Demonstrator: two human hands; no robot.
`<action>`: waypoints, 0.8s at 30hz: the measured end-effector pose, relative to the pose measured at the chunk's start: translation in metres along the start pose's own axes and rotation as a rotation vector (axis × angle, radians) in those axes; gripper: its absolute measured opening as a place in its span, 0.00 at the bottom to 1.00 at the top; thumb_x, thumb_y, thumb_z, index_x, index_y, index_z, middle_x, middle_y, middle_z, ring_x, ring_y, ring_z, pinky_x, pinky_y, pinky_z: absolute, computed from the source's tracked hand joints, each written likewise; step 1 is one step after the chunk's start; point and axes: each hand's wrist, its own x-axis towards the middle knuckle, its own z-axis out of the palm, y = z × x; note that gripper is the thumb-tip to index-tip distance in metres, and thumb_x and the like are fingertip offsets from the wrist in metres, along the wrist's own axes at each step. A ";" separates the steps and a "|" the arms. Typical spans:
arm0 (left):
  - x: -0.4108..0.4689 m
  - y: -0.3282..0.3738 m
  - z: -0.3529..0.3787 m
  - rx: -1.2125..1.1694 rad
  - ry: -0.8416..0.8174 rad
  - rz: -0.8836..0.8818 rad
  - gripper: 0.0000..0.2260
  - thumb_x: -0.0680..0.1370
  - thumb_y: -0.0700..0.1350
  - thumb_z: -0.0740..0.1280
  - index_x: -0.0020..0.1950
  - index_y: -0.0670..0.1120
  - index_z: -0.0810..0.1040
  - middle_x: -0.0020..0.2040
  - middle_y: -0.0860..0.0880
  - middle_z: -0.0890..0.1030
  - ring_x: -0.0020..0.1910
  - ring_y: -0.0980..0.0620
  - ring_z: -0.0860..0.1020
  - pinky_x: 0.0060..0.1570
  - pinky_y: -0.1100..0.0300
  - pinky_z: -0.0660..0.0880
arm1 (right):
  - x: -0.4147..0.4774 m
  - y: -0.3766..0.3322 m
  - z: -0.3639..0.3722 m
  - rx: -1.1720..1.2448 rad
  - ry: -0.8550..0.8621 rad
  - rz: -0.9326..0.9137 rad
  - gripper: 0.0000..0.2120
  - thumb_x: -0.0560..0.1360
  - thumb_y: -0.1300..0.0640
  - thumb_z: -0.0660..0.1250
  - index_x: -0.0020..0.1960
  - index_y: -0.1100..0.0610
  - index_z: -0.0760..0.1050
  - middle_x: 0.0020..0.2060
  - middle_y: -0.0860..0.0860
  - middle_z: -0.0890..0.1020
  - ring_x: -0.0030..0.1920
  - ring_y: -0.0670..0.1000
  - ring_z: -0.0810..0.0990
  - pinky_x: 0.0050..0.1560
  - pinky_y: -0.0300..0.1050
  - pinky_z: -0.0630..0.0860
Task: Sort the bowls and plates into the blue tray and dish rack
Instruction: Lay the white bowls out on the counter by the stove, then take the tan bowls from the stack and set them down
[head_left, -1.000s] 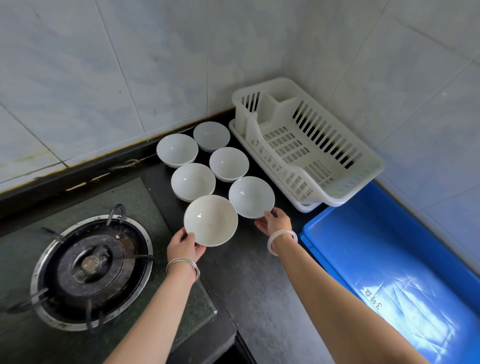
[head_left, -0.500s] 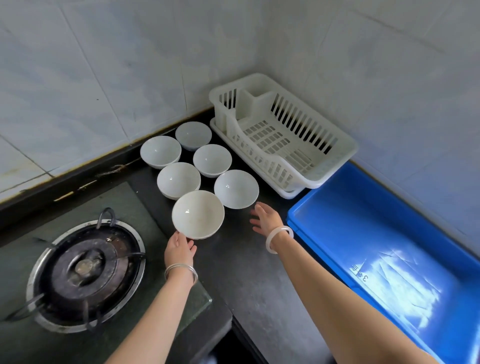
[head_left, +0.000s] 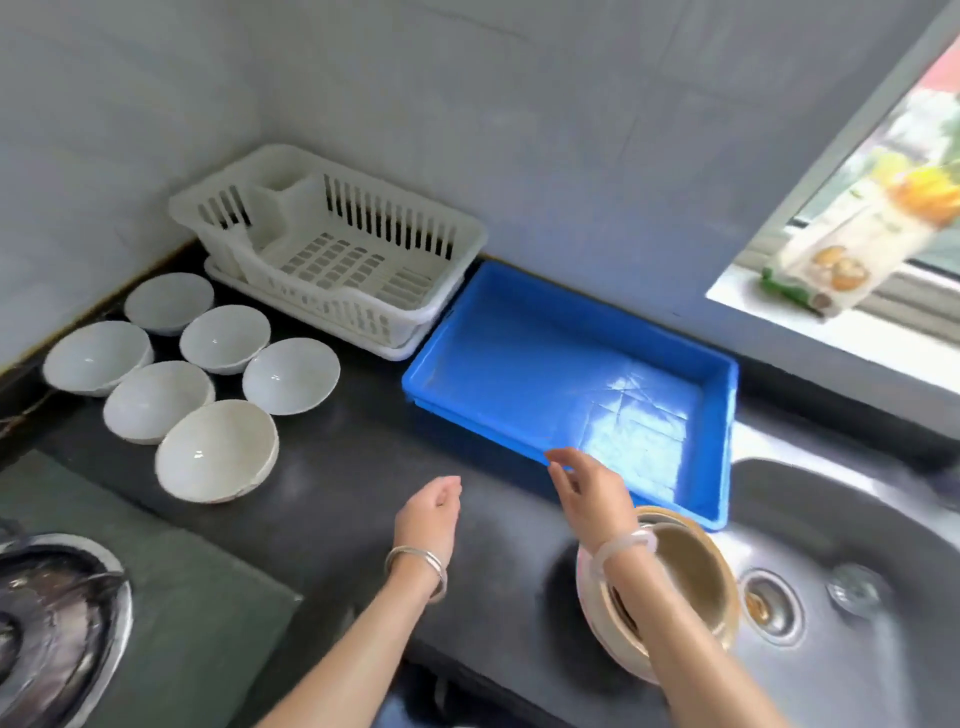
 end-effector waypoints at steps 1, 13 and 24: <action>-0.006 0.004 0.016 0.055 -0.052 0.030 0.12 0.78 0.41 0.59 0.58 0.45 0.79 0.56 0.48 0.81 0.54 0.50 0.79 0.61 0.55 0.74 | -0.011 0.016 -0.012 -0.010 0.047 0.024 0.10 0.78 0.57 0.62 0.56 0.56 0.78 0.51 0.54 0.83 0.50 0.55 0.81 0.52 0.45 0.73; -0.066 0.019 0.142 0.557 -0.381 0.408 0.12 0.75 0.44 0.66 0.58 0.50 0.79 0.55 0.49 0.81 0.53 0.50 0.79 0.56 0.58 0.75 | -0.079 0.135 -0.069 -0.239 0.212 0.342 0.12 0.75 0.58 0.64 0.58 0.59 0.76 0.54 0.58 0.78 0.54 0.59 0.76 0.53 0.48 0.70; -0.066 0.015 0.152 0.622 -0.324 0.400 0.12 0.76 0.43 0.65 0.59 0.49 0.78 0.46 0.50 0.78 0.45 0.53 0.75 0.49 0.62 0.74 | -0.078 0.136 -0.074 -0.319 0.256 0.319 0.03 0.74 0.58 0.63 0.47 0.57 0.70 0.44 0.57 0.82 0.44 0.60 0.78 0.36 0.44 0.62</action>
